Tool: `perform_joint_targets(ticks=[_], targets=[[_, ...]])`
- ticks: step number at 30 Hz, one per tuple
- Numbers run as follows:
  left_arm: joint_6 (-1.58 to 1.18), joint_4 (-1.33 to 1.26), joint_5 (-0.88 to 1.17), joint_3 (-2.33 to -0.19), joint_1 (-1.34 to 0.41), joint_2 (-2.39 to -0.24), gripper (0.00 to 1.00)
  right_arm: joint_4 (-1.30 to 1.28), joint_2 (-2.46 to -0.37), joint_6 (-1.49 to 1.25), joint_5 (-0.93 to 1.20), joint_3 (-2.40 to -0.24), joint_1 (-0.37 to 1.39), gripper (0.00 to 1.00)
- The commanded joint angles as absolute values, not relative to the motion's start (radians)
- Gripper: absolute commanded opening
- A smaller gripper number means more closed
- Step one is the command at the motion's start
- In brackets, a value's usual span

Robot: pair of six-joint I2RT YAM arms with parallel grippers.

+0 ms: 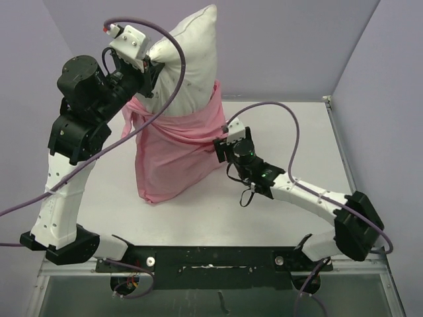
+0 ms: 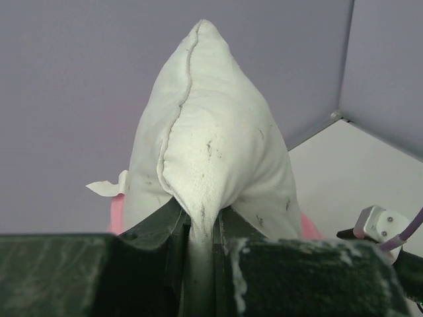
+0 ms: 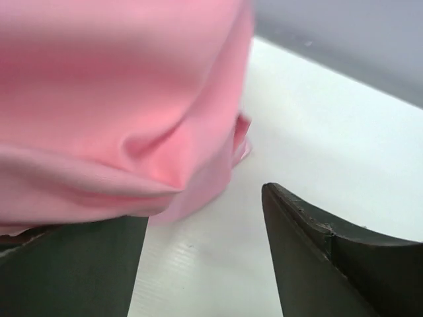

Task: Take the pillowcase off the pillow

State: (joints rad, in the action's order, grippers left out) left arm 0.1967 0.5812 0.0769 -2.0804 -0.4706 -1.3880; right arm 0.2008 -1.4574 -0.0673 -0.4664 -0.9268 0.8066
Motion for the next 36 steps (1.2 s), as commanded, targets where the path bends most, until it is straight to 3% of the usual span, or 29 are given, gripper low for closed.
perform_joint_targets(ticks=[1, 6, 8, 12, 19, 26, 32, 36], targets=[[0.006, 0.498, 0.162, -2.176, -0.481, -1.394, 0.00, 0.189, -1.296, -0.111, -0.528, -0.896, 0.832, 0.67], [-0.003, 0.332, 0.079, -2.008, -0.483, -1.352, 0.00, 0.286, -1.221, -0.036, -0.706, -0.757, 1.141, 0.72], [-0.015, 0.295, 0.061, -1.971, -0.483, -1.345, 0.00, 0.337, -1.290, 0.022, -0.786, -0.759, 1.312, 0.75], [-0.049, 0.267, 0.045, -1.919, -0.493, -1.331, 0.00, 0.454, -1.489, 0.187, -0.779, -0.846, 1.450, 0.80], [0.005, 0.293, -0.025, -1.931, -0.529, -1.319, 0.00, 0.372, -1.848, 0.439, -0.496, -1.170, 1.446, 0.86], [0.042, 0.340, -0.031, -1.945, -0.532, -1.309, 0.00, 0.022, -2.043, 0.704, -0.215, -1.484, 1.344, 0.82], [0.039, 0.392, -0.005, -1.997, -0.530, -1.331, 0.00, -0.198, -2.160, 0.923, -0.238, -1.615, 1.290, 0.79], [0.036, 0.420, 0.006, -2.053, -0.530, -1.357, 0.00, -0.244, -2.227, 1.012, -0.303, -1.681, 1.284, 0.69]])
